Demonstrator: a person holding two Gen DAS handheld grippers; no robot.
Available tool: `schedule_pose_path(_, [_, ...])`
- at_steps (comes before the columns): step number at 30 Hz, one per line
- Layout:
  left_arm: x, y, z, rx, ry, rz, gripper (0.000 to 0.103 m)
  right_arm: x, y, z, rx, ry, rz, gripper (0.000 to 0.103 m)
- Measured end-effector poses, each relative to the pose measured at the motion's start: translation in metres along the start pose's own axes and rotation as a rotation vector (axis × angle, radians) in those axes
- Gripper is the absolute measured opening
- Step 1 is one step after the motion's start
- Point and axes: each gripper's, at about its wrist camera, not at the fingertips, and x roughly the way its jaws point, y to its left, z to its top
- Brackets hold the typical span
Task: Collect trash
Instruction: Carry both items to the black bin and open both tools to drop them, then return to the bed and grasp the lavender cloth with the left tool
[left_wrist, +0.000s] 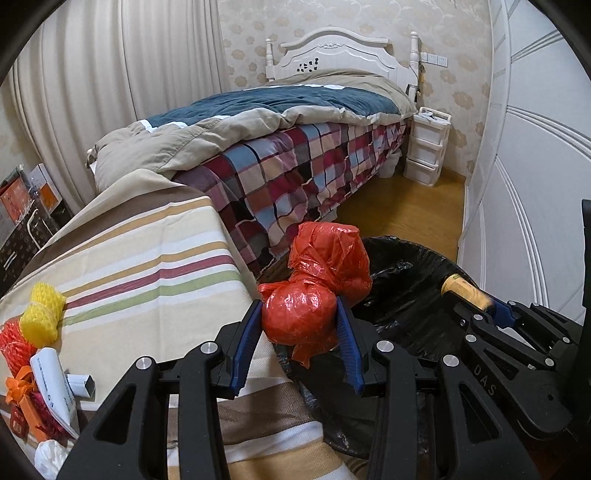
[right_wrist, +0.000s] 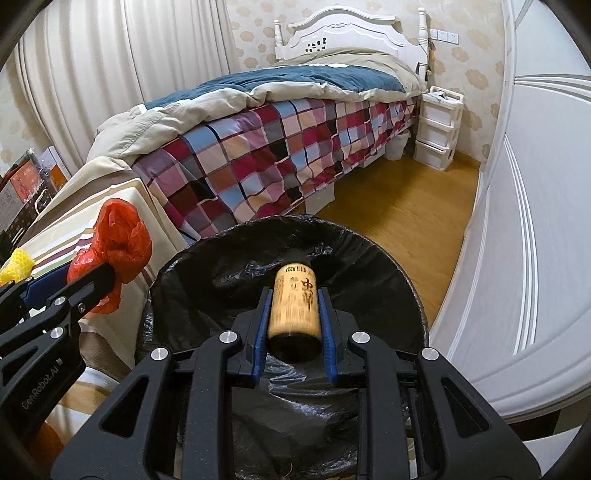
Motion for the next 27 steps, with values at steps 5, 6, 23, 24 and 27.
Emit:
schedule_pose_path(5, [-0.002, 0.002, 0.002, -0.017, -0.01, 0.009, 0.061, 0.0, -0.003, 0.0, 0.005, -0.009, -0.012, 0.03])
schedule_pose_path(6, [-0.002, 0.003, 0.002, -0.023, -0.013, 0.013, 0.064, 0.0, -0.003, 0.0, 0.008, -0.011, -0.014, 0.033])
schedule_pose_path(23, [-0.053, 0.042, -0.03, -0.081, -0.052, 0.081, 0.077, -0.038, 0.026, -0.022, 0.021, -0.024, 0.013, 0.059])
schedule_pose_path(24, [-0.058, 0.049, -0.035, -0.089, -0.05, 0.088, 0.077, -0.041, 0.031, -0.024, 0.021, -0.021, 0.026, 0.06])
schedule_pose_path(27, [-0.073, 0.065, -0.05, -0.105, -0.049, 0.118, 0.077, -0.053, 0.049, -0.03, -0.004, -0.024, 0.06, 0.06])
